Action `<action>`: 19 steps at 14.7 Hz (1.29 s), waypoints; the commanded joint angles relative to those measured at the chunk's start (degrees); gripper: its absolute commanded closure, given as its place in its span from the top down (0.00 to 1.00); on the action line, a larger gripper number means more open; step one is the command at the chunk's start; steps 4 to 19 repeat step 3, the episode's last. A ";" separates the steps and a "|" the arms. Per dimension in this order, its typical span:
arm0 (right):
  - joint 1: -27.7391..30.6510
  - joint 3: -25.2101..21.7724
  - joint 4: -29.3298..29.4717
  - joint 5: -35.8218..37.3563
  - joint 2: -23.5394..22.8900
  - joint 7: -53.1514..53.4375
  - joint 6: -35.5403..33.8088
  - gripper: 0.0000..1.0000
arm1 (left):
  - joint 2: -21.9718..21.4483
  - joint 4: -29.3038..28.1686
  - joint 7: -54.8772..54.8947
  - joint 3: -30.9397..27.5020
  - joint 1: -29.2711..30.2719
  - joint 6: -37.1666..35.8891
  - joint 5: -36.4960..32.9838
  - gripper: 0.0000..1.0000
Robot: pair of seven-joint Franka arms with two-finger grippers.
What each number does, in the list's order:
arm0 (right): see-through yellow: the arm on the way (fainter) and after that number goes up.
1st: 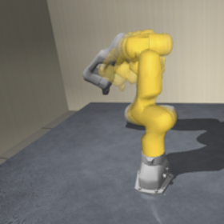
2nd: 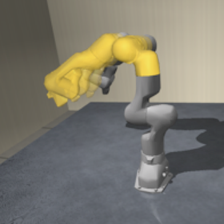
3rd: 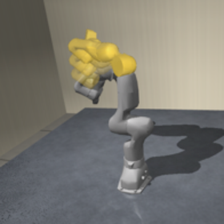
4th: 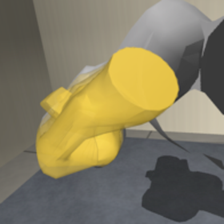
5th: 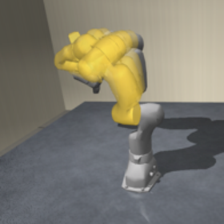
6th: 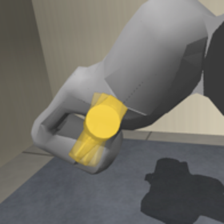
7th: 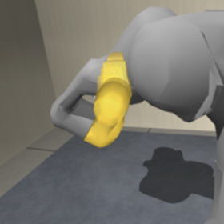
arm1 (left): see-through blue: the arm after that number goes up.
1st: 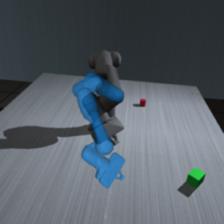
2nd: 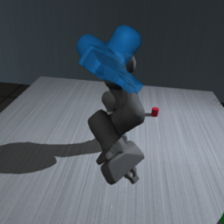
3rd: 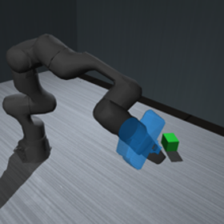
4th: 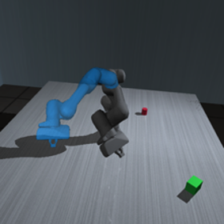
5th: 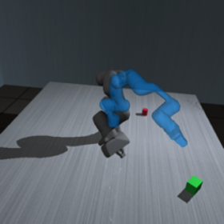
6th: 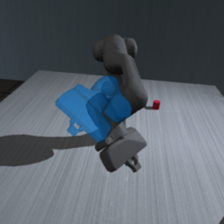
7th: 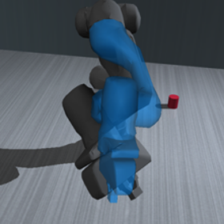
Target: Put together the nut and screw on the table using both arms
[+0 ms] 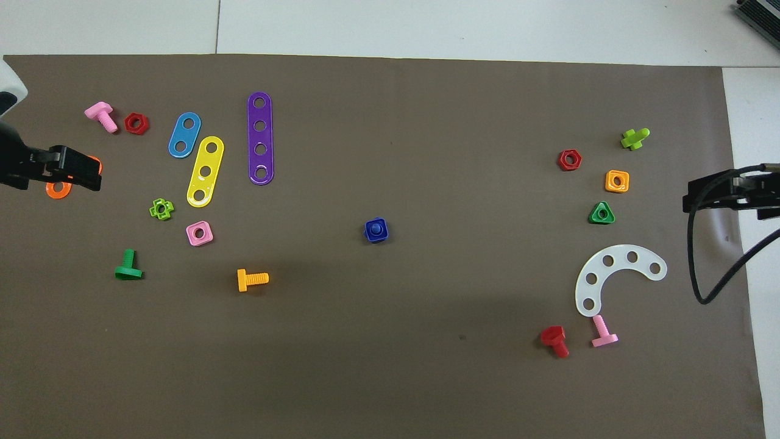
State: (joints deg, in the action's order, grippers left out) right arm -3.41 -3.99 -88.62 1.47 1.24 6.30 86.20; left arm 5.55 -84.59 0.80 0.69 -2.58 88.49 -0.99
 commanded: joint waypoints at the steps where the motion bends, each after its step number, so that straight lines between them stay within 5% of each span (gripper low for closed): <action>1: -0.11 -0.31 -1.02 -0.24 0.96 -1.29 0.02 1.00 | -0.89 -1.62 0.96 -0.08 1.08 2.21 1.70 1.00; 19: -0.11 -0.31 -1.02 -0.24 0.96 -1.29 -0.07 1.00 | -1.33 -2.07 0.87 -0.08 1.08 2.30 1.70 1.00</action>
